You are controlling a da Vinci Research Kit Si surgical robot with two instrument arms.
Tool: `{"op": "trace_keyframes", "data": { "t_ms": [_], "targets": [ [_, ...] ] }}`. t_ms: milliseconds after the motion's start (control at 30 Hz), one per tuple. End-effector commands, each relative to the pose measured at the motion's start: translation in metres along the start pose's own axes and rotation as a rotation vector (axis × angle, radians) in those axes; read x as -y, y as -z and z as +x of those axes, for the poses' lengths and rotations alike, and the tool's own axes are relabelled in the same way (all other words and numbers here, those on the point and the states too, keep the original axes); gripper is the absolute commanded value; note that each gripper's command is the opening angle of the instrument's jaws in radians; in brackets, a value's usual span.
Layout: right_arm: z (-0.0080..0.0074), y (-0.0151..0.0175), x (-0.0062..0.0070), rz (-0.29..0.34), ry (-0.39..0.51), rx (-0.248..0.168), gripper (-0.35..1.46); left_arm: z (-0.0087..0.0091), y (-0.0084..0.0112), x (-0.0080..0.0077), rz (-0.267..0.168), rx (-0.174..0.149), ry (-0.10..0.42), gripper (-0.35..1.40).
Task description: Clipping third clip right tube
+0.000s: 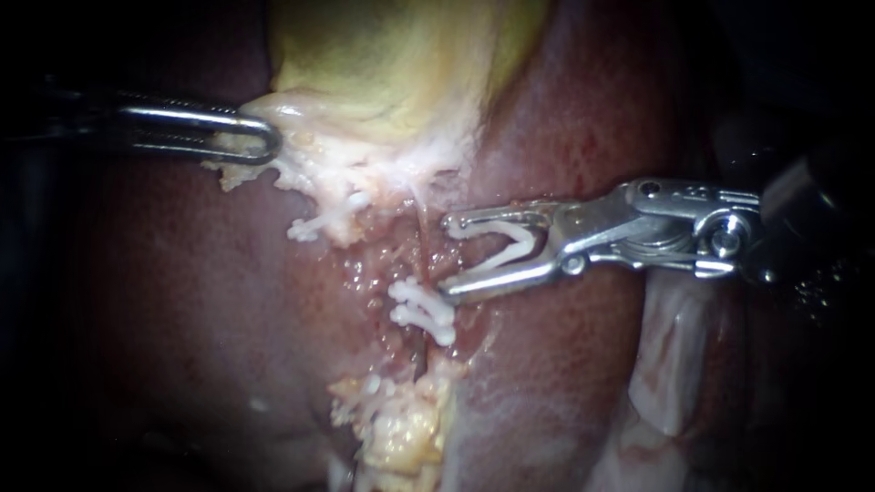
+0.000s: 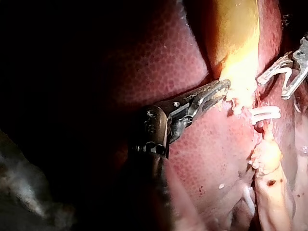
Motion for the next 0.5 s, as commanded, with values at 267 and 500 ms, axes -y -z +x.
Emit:
{"op": "trace_keyframes", "data": {
  "t_ms": [267,500],
  "targets": [
    [-0.001,-0.0011,-0.0027,-0.005,-0.005,-0.029,0.45,0.0,0.0,-0.0001,0.0,0.0,0.0,-0.35],
    [-0.0011,-0.0031,-0.0033,-0.007,-0.03,-0.072,0.45,0.0,0.0,-0.0002,0.0,0.0,0.0,-0.35]
  ]
}}
